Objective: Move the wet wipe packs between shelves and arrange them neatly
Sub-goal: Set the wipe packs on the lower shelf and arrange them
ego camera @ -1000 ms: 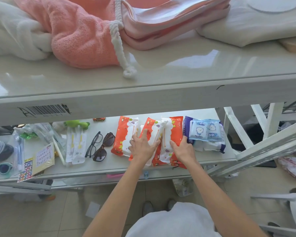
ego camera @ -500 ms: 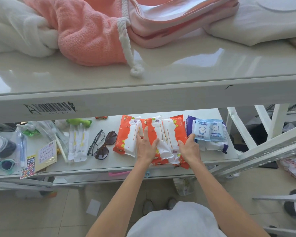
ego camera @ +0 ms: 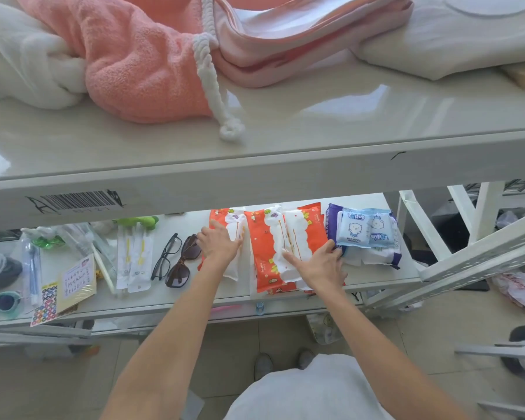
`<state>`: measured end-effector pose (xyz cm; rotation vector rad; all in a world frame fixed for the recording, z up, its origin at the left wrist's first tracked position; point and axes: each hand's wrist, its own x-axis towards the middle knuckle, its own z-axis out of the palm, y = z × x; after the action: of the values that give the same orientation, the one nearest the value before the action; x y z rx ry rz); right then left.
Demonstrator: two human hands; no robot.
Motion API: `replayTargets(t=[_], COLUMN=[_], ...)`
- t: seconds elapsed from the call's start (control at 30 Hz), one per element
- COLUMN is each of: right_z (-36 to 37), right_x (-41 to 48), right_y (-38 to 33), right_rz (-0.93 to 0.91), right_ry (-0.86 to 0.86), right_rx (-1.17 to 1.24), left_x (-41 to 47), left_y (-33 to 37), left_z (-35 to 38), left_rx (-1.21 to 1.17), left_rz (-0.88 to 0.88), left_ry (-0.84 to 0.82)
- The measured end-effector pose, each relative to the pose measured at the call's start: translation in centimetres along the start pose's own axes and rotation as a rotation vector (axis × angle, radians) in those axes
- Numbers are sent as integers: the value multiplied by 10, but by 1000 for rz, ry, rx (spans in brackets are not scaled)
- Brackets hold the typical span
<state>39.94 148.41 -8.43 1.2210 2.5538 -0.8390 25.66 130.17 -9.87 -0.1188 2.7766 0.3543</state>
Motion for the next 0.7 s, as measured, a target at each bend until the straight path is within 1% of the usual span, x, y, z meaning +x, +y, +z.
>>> replayTargets(t=[0.17,0.23,0.3,0.37,0.47,0.53,0.63,0.7], right_z=[11,14,14,13,11,9,5,4], right_x=[-6,-6,-5,-4,2,9,18,21], right_y=[-9,-12,-12,-9,-3,1,6,8], right_rz=[53,57,57,54,65,77,96,97], right_ry=[-10,-18,-31,-43,-37,-23,-44,-72], right_rx=[-80,-93,-99,-81,-16,42,119,142], left_x=[13,11,5,1,-8,-24,-55,-66], left_y=[0,3,7,10,22,44,86,106], left_z=[-1,-6,-17,-32,-53,-64,-56,-36], left_rx=[-137,-228,-340,-388,-361,-268,-126,-98], left_rz=[-112,-146,-151,-106,-52,3,81,101], left_ry=[-66,-66,-84,-104,-27,14,-3,-12])
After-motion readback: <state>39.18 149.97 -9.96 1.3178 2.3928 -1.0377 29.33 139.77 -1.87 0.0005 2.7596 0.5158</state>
